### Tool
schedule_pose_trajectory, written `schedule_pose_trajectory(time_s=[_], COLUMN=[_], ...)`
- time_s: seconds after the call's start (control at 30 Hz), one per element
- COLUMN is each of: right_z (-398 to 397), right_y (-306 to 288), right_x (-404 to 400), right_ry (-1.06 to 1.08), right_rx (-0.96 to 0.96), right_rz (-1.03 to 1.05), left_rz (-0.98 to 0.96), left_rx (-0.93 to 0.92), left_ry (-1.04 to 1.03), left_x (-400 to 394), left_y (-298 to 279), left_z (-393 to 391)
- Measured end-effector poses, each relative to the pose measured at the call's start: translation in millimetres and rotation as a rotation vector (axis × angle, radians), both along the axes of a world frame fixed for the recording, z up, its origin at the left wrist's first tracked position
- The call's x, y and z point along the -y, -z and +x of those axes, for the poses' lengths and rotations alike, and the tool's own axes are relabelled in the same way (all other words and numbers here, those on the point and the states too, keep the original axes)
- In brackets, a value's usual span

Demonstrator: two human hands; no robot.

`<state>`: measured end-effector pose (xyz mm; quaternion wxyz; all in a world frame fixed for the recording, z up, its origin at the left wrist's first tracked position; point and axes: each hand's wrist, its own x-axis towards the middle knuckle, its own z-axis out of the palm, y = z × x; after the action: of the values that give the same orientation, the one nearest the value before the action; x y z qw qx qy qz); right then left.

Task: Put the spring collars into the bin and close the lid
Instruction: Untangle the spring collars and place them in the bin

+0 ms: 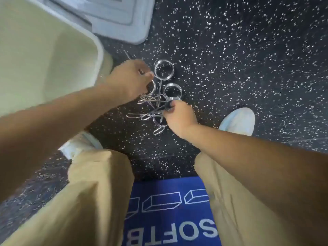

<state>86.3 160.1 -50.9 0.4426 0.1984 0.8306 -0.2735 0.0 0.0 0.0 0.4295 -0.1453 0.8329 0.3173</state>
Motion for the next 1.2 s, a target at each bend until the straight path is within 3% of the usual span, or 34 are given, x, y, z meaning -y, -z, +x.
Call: schedule_pose_trajectory(time_s=[0.17,0.37,0.5,0.9,1.2], right_z=[15.2,6.8,-3.4,-16.6,-58.5], right_y=[24.4,27.2,27.8,25.6,6.6], right_x=[4.8,-7.4,-13.5,-25.3,-28.6], right_ry=[-0.109,-0.178,-0.237,-0.281,-0.468], right_rx=[-0.216,-0.239,-0.231,-0.286,-0.438], right_rz=[0.104,0.089,0.085,-0.049,-0.046], left_rz=[-0.050,-0.277,-0.346,-0.370,-0.506], left_rx=[-0.163,-0.389,-0.456,-0.540,-0.636], left_ry=[0.343,0.762,0.928,1.251,1.146], left_x=[-9.7,-20.0,-28.0,-36.2,-7.5], left_y=[43.6,70.7,70.7,75.0,45.8], left_z=[-5.1,-5.0,-10.3,-27.6,-50.1])
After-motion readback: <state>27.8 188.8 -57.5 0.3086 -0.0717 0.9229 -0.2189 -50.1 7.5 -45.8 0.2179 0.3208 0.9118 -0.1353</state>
